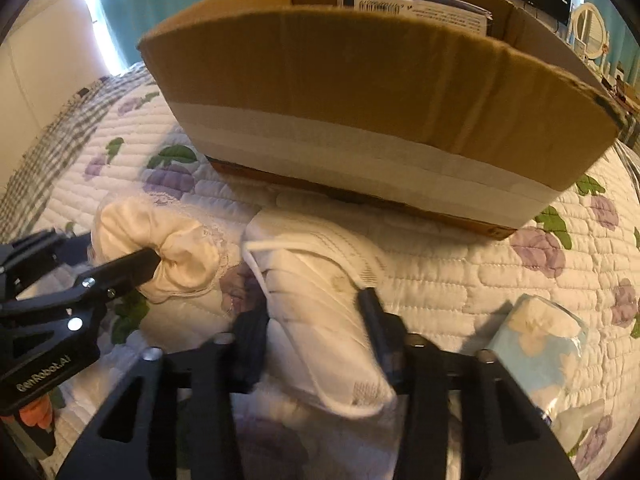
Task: Organize soft objects
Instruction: 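Grasp the white face mask with the right gripper while the left grasps the lace scrunchie, then carry the mask and scrunchie into the box and open both grippers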
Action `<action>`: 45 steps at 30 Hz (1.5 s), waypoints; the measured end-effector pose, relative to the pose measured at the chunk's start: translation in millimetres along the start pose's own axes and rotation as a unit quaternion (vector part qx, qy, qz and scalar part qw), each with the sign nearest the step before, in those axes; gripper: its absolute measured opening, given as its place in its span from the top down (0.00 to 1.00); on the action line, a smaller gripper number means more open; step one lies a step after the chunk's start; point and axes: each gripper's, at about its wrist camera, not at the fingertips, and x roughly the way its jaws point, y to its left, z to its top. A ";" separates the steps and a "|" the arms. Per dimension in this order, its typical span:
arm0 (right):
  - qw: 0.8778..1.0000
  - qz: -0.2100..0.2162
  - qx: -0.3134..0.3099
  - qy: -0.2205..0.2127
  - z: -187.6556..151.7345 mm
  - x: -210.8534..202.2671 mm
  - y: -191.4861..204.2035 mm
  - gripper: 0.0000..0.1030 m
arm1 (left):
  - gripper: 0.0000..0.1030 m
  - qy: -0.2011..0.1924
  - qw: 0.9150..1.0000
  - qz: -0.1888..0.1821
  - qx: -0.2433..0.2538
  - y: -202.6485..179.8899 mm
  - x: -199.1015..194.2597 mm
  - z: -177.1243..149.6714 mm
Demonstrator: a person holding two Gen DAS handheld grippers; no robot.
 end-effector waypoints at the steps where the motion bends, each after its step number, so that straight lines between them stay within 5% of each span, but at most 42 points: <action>1: 1.000 0.001 -0.001 -0.001 0.3 -2.3 0.7 0.69 | 0.73 0.000 1.000 0.000 0.001 -1.2 -2.7 -0.8; 3: 1.000 0.005 -0.008 -0.007 0.0 -12.1 5.6 0.82 | 0.77 -0.003 1.000 0.000 -0.001 -4.3 -10.5 -2.8; 6: 1.000 0.009 -0.015 -0.020 -0.8 -28.3 11.8 0.87 | 0.80 -0.004 1.000 0.002 -0.002 -10.2 -24.2 -5.2; 15: 0.996 0.034 0.008 -0.077 -5.7 -110.8 2.7 0.88 | 0.82 -0.047 0.999 0.004 -0.003 -30.7 -95.8 5.3; 28: 0.985 0.022 -0.039 -0.169 20.9 -233.1 14.6 0.88 | 0.82 -0.129 0.991 0.019 -0.020 -54.9 -192.5 25.5; 37: 0.983 0.017 -0.040 -0.180 62.4 -233.5 -9.3 0.88 | 0.82 -0.146 0.989 0.020 -0.019 -59.9 -175.5 63.2; 45: 0.988 -0.002 -0.024 -0.151 112.9 -164.6 -45.1 0.88 | 0.82 -0.129 0.992 0.005 -0.017 -58.5 -105.0 111.6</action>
